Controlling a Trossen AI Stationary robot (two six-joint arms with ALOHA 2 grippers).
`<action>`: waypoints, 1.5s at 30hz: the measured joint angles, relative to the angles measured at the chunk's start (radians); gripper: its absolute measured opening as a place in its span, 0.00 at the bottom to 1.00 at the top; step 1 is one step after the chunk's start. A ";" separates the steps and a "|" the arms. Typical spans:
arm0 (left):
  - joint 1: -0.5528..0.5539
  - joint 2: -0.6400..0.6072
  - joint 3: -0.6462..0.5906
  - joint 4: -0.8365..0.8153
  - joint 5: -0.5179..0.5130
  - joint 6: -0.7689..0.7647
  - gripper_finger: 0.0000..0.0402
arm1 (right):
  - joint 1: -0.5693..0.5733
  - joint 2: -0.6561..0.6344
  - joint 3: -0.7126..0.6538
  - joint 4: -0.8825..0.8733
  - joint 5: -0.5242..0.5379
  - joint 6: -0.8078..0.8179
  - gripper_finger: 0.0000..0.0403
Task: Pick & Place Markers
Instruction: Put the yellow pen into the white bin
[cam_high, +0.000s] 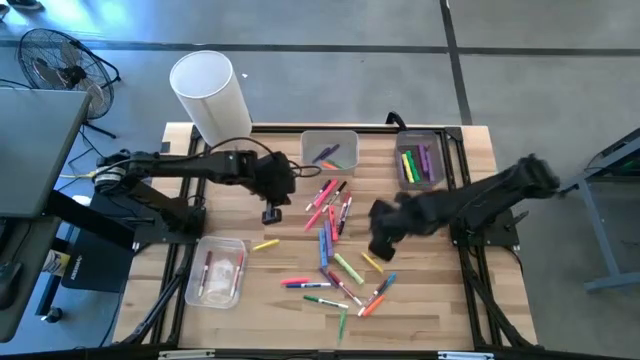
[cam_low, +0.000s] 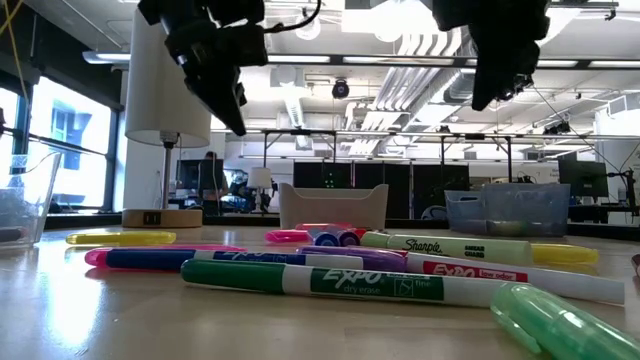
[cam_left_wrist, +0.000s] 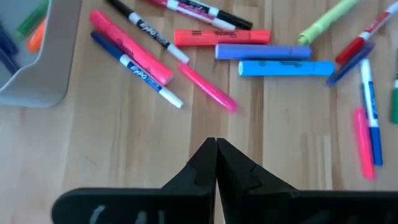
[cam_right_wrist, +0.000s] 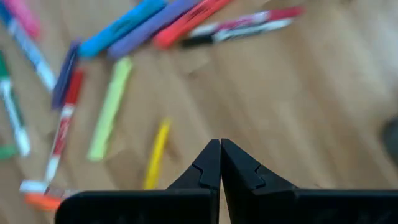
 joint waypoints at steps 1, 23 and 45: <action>0.007 0.000 0.000 -0.005 0.010 0.010 0.00 | 0.025 0.038 0.018 0.000 -0.015 0.002 0.00; 0.069 0.000 0.000 -0.151 0.031 0.128 0.00 | 0.181 0.409 0.084 0.050 -0.068 0.414 0.35; 0.100 0.000 0.001 -0.172 0.081 0.127 0.00 | 0.099 0.414 -0.056 0.225 -0.162 0.311 0.07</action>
